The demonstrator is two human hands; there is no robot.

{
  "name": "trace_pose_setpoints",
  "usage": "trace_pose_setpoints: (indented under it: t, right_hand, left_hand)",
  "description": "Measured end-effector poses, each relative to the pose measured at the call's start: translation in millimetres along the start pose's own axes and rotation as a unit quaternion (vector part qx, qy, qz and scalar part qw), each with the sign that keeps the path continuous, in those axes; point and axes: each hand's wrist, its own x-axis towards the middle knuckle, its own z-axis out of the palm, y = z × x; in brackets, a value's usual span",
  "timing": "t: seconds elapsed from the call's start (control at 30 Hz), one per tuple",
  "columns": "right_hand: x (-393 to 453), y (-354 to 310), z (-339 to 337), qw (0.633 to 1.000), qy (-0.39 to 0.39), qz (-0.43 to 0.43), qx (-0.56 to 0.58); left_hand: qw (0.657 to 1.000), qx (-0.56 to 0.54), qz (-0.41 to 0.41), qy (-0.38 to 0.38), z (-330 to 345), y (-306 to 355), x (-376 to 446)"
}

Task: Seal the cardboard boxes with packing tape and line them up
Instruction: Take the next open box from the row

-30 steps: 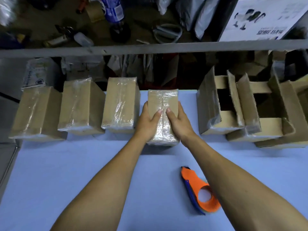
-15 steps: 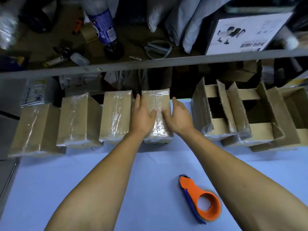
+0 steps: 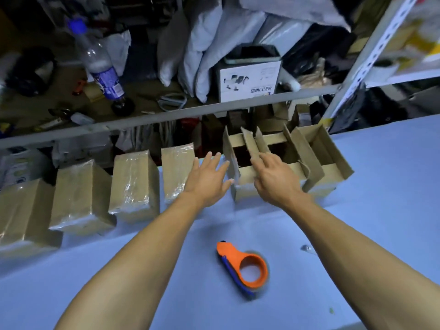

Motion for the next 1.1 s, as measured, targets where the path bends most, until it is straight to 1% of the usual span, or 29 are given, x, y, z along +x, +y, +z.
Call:
trace_pose_setpoints:
  t: [0.07,0.17,0.23,0.3,0.4,0.47,0.53,0.57,0.63,0.67,0.7,0.73,0.8,0.83,0.87,0.9,0.93,0.97,1.0,1.1]
  right_hand:
    - [-7.3,15.1,-0.1,1.000,-0.014,0.000,-0.010]
    - [-8.6,32.0,0.7,0.999,-0.036,-0.011,0.008]
    - [-7.2,35.8,4.5,0.999,-0.033,-0.025,0.033]
    - [-4.6,38.1,11.7,0.997,-0.028,-0.047,0.060]
    - [-1.4,36.1,20.3,0.994,-0.022,-0.072,0.084]
    - [-1.7,33.7,20.3,0.992,0.005,-0.091,0.082]
    - [-6.3,29.9,21.3,0.989,0.032,-0.106,0.096]
    - [-9.7,27.1,23.1,0.987,0.031,-0.099,0.125]
    - [-18.2,20.9,31.8,0.977,-0.002,-0.048,0.207]
    - [-23.3,17.7,38.4,0.967,-0.026,-0.020,0.251]
    - [-28.2,14.2,45.3,0.955,-0.048,0.010,0.294]
    - [-31.8,11.1,51.6,0.939,-0.062,0.052,0.334]
    - [-34.6,4.3,58.9,0.904,-0.083,0.143,0.395]
    - [-33.2,1.1,62.0,0.880,-0.098,0.187,0.426]
    - [-30.6,-1.9,63.1,0.848,-0.121,0.228,0.462]
    - [-26.1,-4.4,63.0,0.812,-0.146,0.266,0.499]
    - [-21.6,-6.0,61.9,0.776,-0.169,0.297,0.531]
    - [-16.9,-6.8,60.8,0.747,-0.185,0.314,0.556]
    - [-13.4,-5.1,61.9,0.732,-0.194,0.317,0.571]
    - [-5.7,-1.0,72.3,0.723,-0.203,0.298,0.590]
  left_hand:
    - [0.999,-0.028,-0.019,-0.006,2.1,22.1,8.5]
    - [0.989,-0.117,-0.087,-0.015,3.3,55.9,28.8]
    - [0.968,-0.200,-0.149,0.001,5.1,71.0,38.0]
    - [0.950,-0.246,-0.192,0.035,12.3,76.7,43.4]
    - [0.939,-0.262,-0.200,0.103,24.0,72.8,37.4]
    - [0.936,-0.251,-0.205,0.136,27.4,68.1,25.3]
    - [0.938,-0.239,-0.200,0.153,26.3,64.6,4.5]
    - [0.939,-0.238,-0.194,0.154,24.7,62.6,-7.3]
    - [0.940,-0.250,-0.190,0.135,24.8,59.2,-25.2]
    - [0.931,-0.278,-0.199,0.128,28.2,56.9,-28.3]
    - [0.905,-0.338,-0.223,0.128,31.3,55.6,-28.3]
    - [0.858,-0.422,-0.259,0.138,32.0,56.0,-24.4]
    - [0.736,-0.563,-0.341,0.160,35.1,55.8,-10.6]
    - [0.704,-0.588,-0.364,0.159,41.1,54.3,-3.0]
    - [0.704,-0.593,-0.364,0.139,47.0,53.9,2.1]
    - [0.716,-0.588,-0.360,0.108,55.8,53.3,6.3]
    - [0.727,-0.581,-0.356,0.086,64.9,53.0,9.4]
    - [0.728,-0.576,-0.364,0.076,69.6,52.7,11.3]
    - [0.721,-0.582,-0.369,0.067,73.5,51.6,12.2]
    - [0.685,-0.632,-0.359,0.048,74.2,48.0,9.9]
